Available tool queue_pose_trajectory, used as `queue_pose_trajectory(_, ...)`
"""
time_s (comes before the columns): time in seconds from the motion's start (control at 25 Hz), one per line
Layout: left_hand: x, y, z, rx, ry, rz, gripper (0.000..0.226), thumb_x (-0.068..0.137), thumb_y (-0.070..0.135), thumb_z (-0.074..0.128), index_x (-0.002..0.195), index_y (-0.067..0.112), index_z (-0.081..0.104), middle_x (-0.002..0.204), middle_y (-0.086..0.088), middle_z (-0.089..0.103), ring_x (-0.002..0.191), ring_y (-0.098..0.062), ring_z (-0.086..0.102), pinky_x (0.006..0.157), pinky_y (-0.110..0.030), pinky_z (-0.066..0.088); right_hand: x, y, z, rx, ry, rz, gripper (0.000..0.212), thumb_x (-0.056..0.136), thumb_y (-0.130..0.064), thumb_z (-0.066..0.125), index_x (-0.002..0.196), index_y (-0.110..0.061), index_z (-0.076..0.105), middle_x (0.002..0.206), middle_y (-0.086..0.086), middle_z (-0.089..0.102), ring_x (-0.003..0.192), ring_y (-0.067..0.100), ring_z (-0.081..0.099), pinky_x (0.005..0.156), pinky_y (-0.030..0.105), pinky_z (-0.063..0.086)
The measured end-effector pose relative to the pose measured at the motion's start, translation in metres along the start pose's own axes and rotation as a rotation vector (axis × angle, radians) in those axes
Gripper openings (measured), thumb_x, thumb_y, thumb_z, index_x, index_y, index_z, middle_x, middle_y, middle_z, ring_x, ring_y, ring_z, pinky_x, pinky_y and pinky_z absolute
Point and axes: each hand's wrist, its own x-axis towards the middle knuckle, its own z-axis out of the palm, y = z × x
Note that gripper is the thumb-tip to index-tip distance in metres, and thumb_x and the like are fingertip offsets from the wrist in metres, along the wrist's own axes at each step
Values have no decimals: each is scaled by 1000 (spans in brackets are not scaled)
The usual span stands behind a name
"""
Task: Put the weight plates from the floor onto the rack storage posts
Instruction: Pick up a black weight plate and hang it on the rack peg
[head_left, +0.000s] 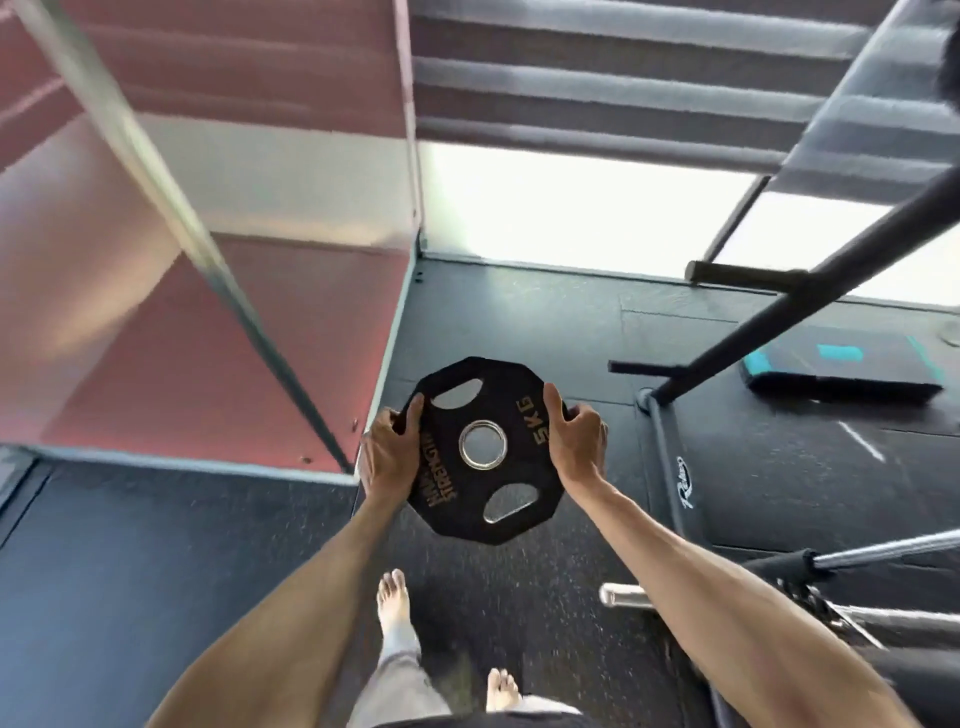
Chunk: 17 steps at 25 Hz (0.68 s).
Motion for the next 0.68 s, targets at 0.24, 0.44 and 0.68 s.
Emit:
queue_pose_trajectory(0.24, 118, 134, 19, -80, -70, 290, 53, 94, 61, 48, 75, 12, 49, 64, 0, 53, 57, -18, 49, 57, -29, 34, 80, -89, -11, 189, 317, 49, 65, 86, -74, 51, 62, -14, 48, 54, -2, 54, 50, 16, 53, 54, 32, 43)
queue_pose_trajectory(0.44, 184, 256, 66, -205, -174, 552, 54, 96, 60, 49, 74, 10, 54, 63, 7, 52, 63, -15, 51, 64, -29, 35, 158, -143, -53, 309, 627, 58, 59, 88, -66, 56, 58, -16, 46, 55, -5, 53, 53, 13, 50, 61, 31, 42)
queue_pose_trajectory(0.68, 221, 419, 135, -415, -365, 717, 51, 93, 60, 53, 67, 16, 51, 61, 7, 52, 56, -4, 48, 57, -22, 35, 260, -201, -138, 382, 941, -38, 63, 86, -65, 59, 59, -10, 49, 54, -3, 52, 52, 11, 46, 60, 29, 43)
